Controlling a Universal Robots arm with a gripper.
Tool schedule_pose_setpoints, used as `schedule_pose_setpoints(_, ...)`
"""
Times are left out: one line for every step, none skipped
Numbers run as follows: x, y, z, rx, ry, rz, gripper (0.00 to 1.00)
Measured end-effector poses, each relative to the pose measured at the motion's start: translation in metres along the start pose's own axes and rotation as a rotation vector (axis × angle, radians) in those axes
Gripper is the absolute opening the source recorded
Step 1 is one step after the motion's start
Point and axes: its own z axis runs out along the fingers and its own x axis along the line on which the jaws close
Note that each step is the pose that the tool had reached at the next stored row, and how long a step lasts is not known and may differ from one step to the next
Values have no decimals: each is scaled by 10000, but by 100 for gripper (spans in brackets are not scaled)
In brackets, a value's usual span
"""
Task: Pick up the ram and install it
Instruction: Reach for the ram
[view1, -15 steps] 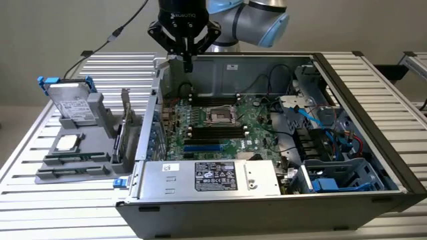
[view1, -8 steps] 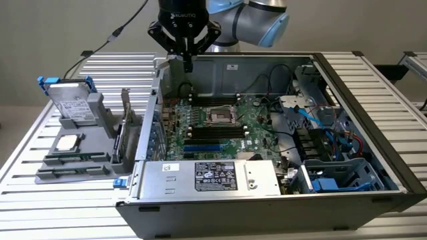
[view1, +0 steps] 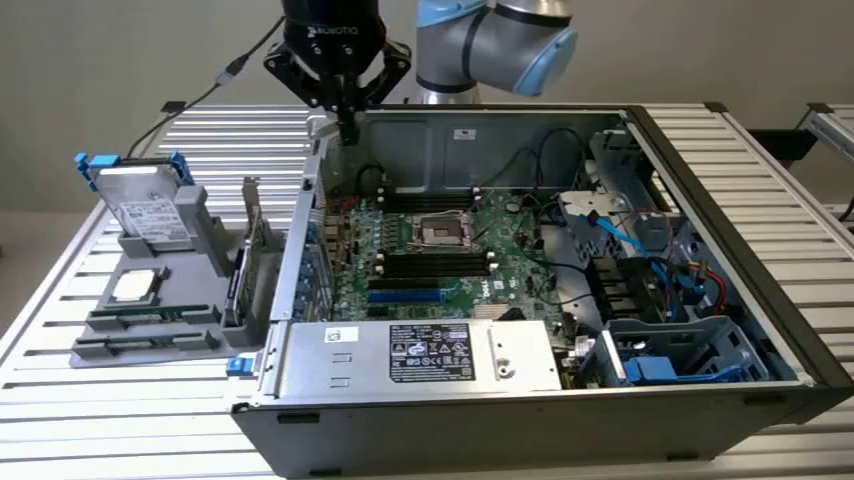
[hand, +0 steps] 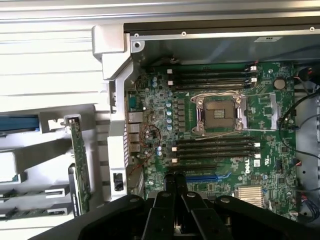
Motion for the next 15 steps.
schedule_pose_setpoints(43, -2, -1, -1, -1, 0, 10)
schedule_pose_setpoints(83, -4, -1, -1, -1, -1, 10)
schedule_pose_setpoints(125, -6, -3, 0, 0, -1, 10)
schedule_pose_setpoints(170, -9, -3, 0, 0, -1, 10)
schedule_pose_setpoints(216, -12, -4, 0, 0, 0, 10)
schedule_pose_setpoints(261, -15, -5, 0, 0, -1, 10)
schedule_pose_setpoints(306, -19, -5, 0, 0, -1, 10)
schedule_pose_setpoints(352, -22, -6, 0, 0, 0, 10)
schedule_pose_setpoints(398, -25, -7, 0, 0, -1, 10)
schedule_pose_setpoints(443, -28, -7, 0, 0, -2, 10)
schedule_pose_setpoints(489, -31, -8, 0, 0, -1, 10)
schedule_pose_setpoints(534, -34, -9, 0, 0, -1, 10)
schedule_pose_setpoints(579, -38, -10, -2, 2, 0, 10)
schedule_pose_setpoints(625, -41, -11, -6, 7, -1, 10)
schedule_pose_setpoints(671, -44, -12, -12, 17, -1, 10)
